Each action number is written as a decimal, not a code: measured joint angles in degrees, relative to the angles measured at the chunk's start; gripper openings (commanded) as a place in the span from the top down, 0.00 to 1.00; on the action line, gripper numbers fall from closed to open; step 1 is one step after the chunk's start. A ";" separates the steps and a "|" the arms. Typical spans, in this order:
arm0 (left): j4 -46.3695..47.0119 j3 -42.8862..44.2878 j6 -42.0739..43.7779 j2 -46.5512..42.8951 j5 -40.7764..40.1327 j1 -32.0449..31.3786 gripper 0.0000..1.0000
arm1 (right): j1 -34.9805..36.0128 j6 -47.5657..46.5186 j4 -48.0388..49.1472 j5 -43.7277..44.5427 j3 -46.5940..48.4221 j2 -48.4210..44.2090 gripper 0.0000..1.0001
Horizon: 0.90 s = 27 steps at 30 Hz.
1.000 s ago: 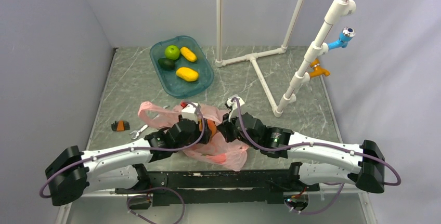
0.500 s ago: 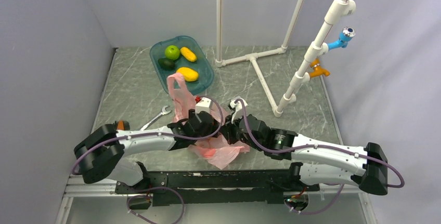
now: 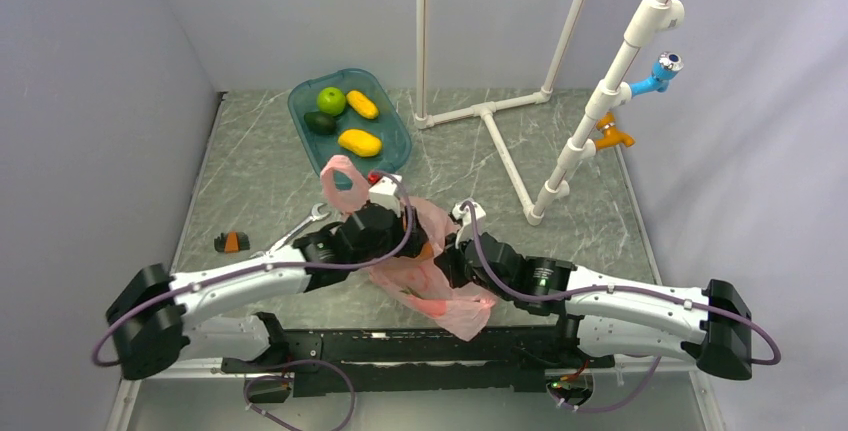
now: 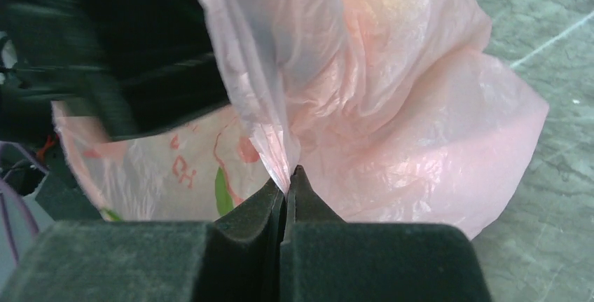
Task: Take the fake fruits out of the plastic bag
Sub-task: Take out the fake fruit from the plastic bag.
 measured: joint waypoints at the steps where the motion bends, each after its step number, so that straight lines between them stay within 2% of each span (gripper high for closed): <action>1: 0.17 -0.37 -0.28 -2.38 1.36 -0.02 0.64 | 0.04 0.61 -0.22 0.61 -0.48 0.00 1.00; 8: -0.02 -6.47 -3.43 -14.23 11.61 0.00 0.71 | 0.09 2.95 -1.46 4.55 -2.34 -0.02 1.00; 12: -3.93 -7.63 -4.11 -19.52 17.18 0.00 0.73 | 0.09 4.68 -2.99 8.04 -2.58 -0.55 1.00; 16: -10.58 -5.95 -3.06 -26.45 18.80 0.00 0.72 | 0.11 6.27 -4.04 11.19 -3.89 -2.34 1.00; 21: -20.92 5.09 0.66 -29.38 16.96 0.04 0.71 | 0.15 7.72 -5.07 12.98 -5.73 -4.24 1.00; 24: -25.18 14.12 4.13 -28.24 14.51 0.28 0.70 | 0.15 8.35 -5.51 13.27 -5.99 -4.81 1.00; 27: -29.05 23.67 8.96 -25.44 12.09 2.10 0.72 | 0.15 8.96 -6.19 13.27 -6.56 -5.75 1.00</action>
